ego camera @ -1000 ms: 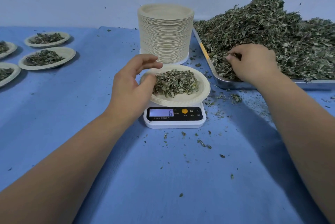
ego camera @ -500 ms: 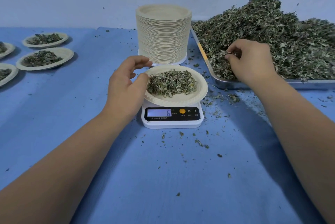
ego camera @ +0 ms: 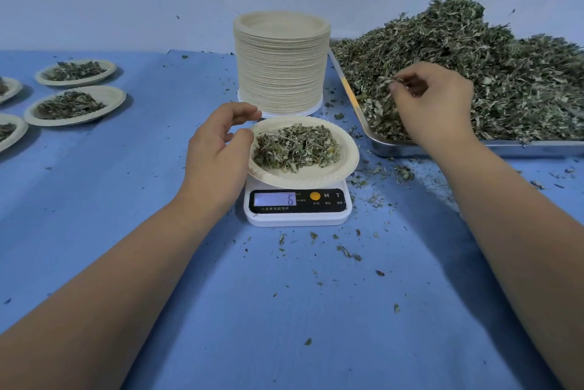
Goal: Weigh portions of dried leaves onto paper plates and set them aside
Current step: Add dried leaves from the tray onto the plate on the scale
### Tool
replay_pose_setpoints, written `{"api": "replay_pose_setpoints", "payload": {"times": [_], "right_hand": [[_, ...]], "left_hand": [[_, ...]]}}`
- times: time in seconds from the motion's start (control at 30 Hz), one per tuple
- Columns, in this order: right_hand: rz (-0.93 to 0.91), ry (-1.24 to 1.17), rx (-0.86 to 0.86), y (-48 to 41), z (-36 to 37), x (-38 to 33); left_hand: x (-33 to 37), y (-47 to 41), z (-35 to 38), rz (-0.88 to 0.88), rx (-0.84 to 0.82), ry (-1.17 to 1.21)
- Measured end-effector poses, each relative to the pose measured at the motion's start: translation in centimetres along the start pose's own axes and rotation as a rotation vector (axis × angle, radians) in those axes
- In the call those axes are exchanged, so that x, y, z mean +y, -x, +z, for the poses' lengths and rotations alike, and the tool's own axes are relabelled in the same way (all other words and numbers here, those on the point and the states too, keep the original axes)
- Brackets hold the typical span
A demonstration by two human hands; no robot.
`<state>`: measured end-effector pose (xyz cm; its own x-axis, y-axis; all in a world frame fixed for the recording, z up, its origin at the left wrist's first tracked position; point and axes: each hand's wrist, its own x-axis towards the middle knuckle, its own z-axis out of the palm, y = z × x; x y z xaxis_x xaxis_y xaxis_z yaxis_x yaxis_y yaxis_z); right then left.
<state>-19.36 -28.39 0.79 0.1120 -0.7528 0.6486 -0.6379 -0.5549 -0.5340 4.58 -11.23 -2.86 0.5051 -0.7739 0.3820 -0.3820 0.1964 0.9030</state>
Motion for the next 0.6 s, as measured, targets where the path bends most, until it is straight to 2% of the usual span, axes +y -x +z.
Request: {"api": "replay_pose_setpoints", "payload": {"times": [0.17, 0.27, 0.37, 0.43, 0.6], "right_hand": [[-0.067, -0.234, -0.062, 1.0, -0.6, -4.7], [-0.137, -0.364, -0.264, 2.5, -0.6, -7.8], [-0.298, -0.251, -0.491, 4.4, 0.0, -9.0], [-0.354, -0.186, -0.576, 5.0, 0.2, -9.1], [-0.391, -0.231, -0.602, 5.3, -0.4, -8.5]], "left_hand": [[-0.1, 0.0, 0.1, 0.005, -0.007, -0.006], [-0.2, -0.1, 0.0, -0.041, -0.013, -0.047], [-0.2, 0.0, 0.1, -0.047, -0.060, -0.053], [-0.1, 0.1, 0.1, -0.005, -0.104, -0.056], [0.8, 0.3, 0.2, 0.098, -0.170, -0.146]]}}
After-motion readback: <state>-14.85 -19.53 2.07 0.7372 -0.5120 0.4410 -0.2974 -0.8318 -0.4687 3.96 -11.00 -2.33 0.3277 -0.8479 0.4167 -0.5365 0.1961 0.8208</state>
